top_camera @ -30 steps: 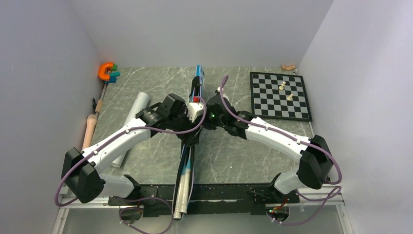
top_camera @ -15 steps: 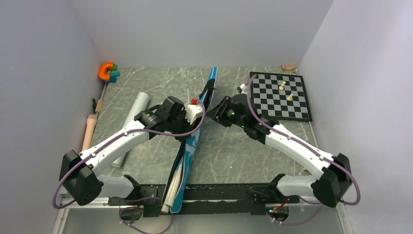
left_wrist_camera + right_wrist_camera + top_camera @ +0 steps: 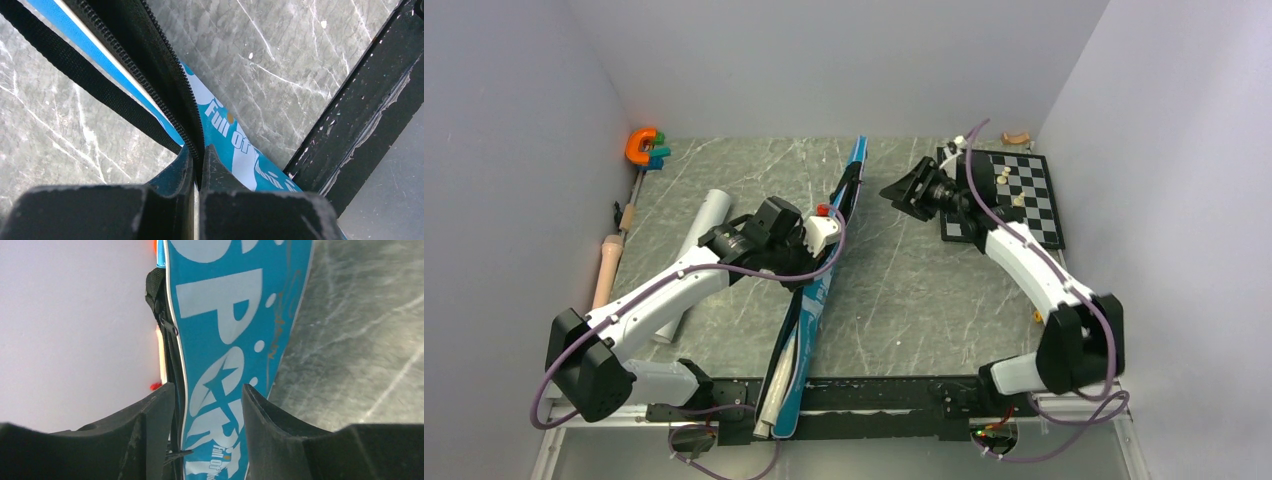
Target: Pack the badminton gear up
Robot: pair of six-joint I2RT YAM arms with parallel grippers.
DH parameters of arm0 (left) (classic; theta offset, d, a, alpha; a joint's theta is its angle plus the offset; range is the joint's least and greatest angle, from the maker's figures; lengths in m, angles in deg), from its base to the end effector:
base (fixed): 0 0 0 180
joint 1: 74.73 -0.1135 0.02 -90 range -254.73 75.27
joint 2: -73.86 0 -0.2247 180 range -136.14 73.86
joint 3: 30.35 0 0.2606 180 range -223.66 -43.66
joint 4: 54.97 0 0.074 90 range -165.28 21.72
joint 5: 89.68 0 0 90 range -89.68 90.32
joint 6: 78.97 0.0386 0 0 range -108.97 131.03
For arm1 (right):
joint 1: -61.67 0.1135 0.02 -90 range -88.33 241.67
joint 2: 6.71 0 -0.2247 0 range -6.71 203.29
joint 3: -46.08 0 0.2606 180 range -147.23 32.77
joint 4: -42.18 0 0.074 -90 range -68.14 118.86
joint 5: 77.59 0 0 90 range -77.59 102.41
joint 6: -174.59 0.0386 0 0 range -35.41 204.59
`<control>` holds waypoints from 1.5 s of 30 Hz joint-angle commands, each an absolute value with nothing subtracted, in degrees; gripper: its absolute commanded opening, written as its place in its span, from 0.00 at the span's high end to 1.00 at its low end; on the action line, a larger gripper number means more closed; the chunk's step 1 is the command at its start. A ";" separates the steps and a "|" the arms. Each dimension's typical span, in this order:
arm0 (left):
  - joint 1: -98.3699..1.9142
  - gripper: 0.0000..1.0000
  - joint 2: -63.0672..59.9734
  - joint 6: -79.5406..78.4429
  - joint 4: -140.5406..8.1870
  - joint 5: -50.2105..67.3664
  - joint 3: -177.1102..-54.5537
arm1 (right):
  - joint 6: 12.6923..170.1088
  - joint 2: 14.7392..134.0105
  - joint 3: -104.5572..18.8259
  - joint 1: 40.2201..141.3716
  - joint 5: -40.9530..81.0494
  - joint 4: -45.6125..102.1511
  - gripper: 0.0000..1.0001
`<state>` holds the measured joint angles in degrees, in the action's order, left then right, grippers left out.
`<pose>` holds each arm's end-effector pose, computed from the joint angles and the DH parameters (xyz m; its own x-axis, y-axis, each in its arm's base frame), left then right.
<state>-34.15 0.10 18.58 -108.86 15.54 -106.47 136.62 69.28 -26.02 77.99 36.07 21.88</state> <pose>0.2112 -0.1942 0.2529 -0.4907 0.5872 -0.6437 0.8233 0.5543 -0.1220 0.3079 0.1063 0.2690 -0.7218 0.5410 -0.4316 -0.0645 0.5683 0.8203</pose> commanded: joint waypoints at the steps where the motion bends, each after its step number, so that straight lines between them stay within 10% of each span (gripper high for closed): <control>1: -34.28 1.00 2.58 22.27 -108.18 17.11 -109.57 | 133.38 76.21 -32.60 76.96 53.66 32.42 0.45; 45: -34.32 1.00 3.23 22.82 -108.36 18.97 -109.16 | 138.46 88.82 -40.01 79.95 54.88 38.73 0.79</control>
<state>-34.30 0.23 20.66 -109.82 16.13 -106.71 138.19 88.45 -36.94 79.73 54.89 36.70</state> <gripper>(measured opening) 0.041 0.238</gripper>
